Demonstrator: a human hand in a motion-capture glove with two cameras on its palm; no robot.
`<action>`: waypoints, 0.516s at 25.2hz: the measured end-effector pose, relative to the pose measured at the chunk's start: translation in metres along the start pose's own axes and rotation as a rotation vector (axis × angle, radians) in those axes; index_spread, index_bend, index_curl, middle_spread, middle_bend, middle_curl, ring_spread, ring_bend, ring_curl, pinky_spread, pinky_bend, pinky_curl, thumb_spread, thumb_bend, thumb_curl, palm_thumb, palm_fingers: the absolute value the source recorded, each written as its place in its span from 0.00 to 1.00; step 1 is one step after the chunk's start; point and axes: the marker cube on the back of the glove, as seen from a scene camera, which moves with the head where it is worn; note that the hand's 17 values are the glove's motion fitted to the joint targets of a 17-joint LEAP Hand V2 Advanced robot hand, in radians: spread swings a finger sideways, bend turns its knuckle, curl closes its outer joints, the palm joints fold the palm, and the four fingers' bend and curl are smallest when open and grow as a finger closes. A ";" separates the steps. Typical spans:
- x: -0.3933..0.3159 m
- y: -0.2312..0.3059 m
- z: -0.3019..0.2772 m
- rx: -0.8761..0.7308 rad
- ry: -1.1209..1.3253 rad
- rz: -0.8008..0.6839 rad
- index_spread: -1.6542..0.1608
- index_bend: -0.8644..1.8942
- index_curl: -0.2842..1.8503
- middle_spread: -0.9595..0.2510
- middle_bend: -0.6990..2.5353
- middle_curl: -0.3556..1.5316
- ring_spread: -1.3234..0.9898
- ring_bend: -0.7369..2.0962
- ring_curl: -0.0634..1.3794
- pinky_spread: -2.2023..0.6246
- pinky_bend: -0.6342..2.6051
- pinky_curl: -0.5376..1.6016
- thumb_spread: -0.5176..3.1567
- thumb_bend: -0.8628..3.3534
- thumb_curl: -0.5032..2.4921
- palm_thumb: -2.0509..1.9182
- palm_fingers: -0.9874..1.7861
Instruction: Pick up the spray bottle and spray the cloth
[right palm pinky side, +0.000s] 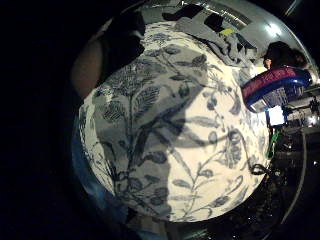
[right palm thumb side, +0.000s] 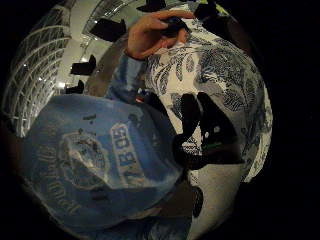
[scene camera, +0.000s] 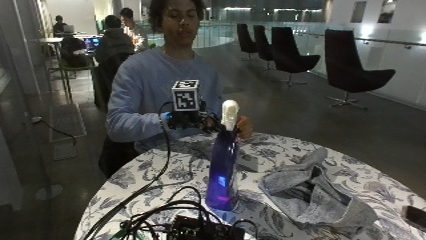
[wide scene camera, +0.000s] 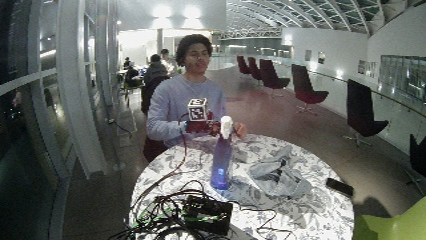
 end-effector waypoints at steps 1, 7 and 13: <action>0.000 0.000 -0.001 0.003 0.000 0.000 0.80 0.40 0.17 0.77 0.33 0.23 0.57 0.36 0.08 0.82 0.28 0.28 0.25 0.28 0.20 0.64 0.58; 0.006 -0.001 -0.009 0.032 0.012 0.000 0.74 0.40 0.22 0.76 0.33 0.28 0.57 0.36 0.14 0.84 0.27 0.32 0.35 0.29 0.22 0.66 0.58; 0.008 -0.004 -0.006 0.036 0.019 0.021 0.72 0.39 0.24 0.75 0.33 0.30 0.57 0.35 0.16 0.85 0.26 0.34 0.40 0.29 0.24 0.67 0.58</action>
